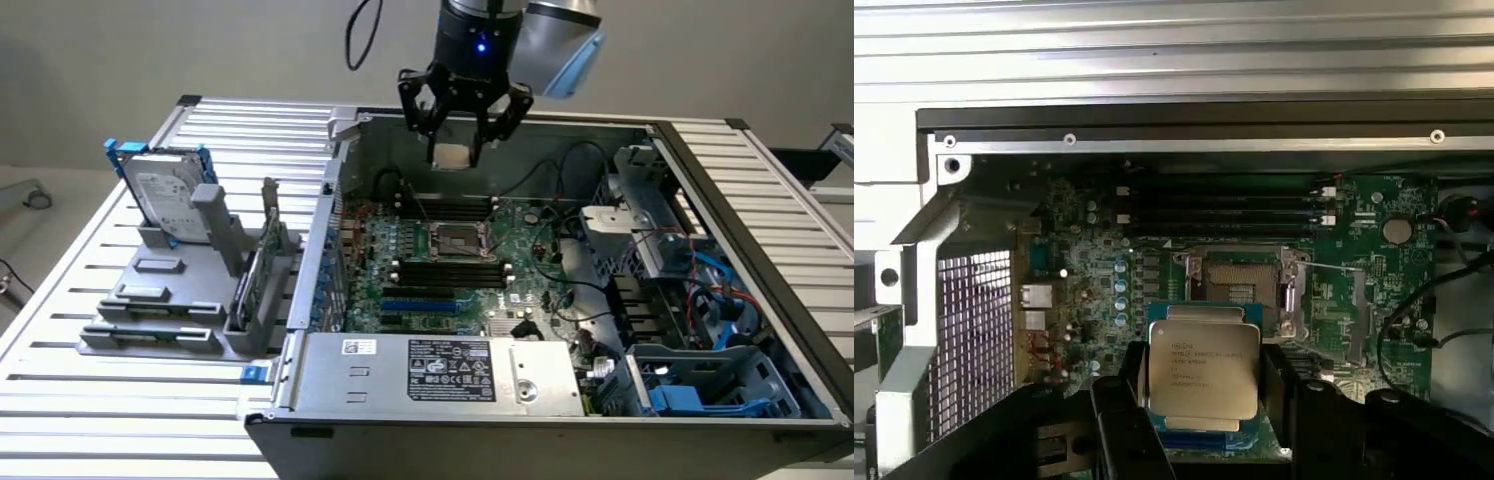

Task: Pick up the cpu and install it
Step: 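Pick up the cpu and move it towards the insertion slot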

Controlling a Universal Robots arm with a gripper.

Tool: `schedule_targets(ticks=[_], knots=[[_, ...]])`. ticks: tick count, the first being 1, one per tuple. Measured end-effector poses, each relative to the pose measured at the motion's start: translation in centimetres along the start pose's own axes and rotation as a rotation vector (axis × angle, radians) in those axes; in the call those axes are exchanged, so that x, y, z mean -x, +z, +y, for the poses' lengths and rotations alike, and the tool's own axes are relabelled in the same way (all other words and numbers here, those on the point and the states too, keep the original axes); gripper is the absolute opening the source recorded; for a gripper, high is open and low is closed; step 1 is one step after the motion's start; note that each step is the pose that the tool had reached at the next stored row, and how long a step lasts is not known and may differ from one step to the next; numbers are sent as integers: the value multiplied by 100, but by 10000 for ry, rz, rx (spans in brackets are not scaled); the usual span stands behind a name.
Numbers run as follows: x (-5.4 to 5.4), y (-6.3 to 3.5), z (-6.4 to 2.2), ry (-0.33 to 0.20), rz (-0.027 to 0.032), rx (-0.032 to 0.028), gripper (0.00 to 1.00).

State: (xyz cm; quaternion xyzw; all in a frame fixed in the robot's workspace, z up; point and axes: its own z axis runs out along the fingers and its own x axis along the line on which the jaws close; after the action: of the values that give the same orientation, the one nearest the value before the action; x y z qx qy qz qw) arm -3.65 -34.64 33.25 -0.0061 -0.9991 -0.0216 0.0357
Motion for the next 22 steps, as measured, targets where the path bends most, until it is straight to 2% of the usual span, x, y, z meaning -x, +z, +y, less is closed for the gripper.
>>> schedule_targets(ticks=[3, 6, 11, 18, 22], knots=[[120, 45, -12, 0, 1, 0, 55], [182, 95, -49, -1, 0, 0, 55], [195, 182, -118, -1, 0, 1, 55], [205, 308, -121, -2, 0, -1, 55], [199, 383, -92, -1, -1, 0, 55]])
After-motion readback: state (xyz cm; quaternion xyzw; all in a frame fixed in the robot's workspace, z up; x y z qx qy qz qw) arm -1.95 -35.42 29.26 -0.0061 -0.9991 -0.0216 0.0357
